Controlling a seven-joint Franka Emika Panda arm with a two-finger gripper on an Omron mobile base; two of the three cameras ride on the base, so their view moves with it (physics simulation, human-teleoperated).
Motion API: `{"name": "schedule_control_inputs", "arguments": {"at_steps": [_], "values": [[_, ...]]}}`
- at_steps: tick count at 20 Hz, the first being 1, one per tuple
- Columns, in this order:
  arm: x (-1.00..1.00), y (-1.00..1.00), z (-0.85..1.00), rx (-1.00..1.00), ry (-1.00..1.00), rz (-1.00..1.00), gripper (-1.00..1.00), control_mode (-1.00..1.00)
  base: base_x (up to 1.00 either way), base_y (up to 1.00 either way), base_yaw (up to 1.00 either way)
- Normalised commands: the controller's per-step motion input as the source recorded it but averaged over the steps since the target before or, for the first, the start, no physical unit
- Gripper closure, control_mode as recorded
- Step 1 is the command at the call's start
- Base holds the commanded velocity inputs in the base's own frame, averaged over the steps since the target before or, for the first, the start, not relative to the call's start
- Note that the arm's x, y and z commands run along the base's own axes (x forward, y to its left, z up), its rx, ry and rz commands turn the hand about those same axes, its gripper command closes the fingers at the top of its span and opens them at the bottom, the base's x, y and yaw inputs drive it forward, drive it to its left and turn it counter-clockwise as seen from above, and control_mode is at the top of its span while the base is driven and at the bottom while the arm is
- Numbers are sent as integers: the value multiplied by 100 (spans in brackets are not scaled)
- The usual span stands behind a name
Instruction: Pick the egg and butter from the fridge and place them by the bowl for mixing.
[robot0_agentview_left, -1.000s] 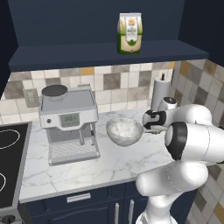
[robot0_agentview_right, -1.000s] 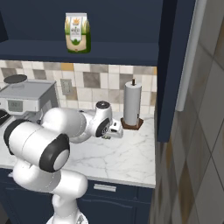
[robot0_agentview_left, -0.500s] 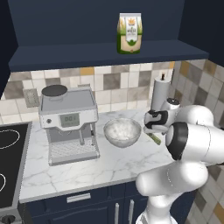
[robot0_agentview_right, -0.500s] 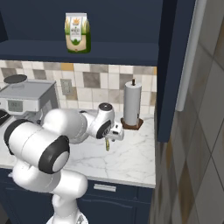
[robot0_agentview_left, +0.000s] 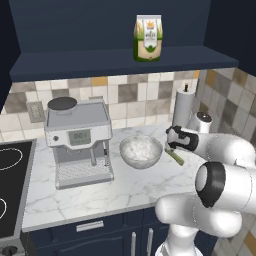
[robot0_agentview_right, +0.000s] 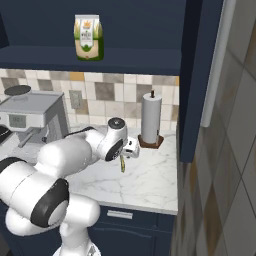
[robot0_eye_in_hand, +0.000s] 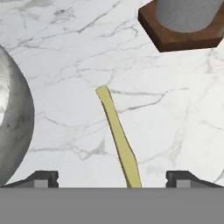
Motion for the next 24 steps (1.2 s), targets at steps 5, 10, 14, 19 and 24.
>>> {"name": "schedule_control_inputs", "arguments": {"at_steps": [5,10,14,19,24], "values": [[-43,21,36,0,-6,0,-100,-100,0,0,0],[-46,11,45,-3,0,-2,-100,-100,0,0,0],[-46,7,39,-2,-5,0,-100,-100,0,0,0],[-49,4,37,-1,-11,0,-100,-100,0,0,0],[-51,7,39,0,-10,0,-100,-100,0,0,0]]}}
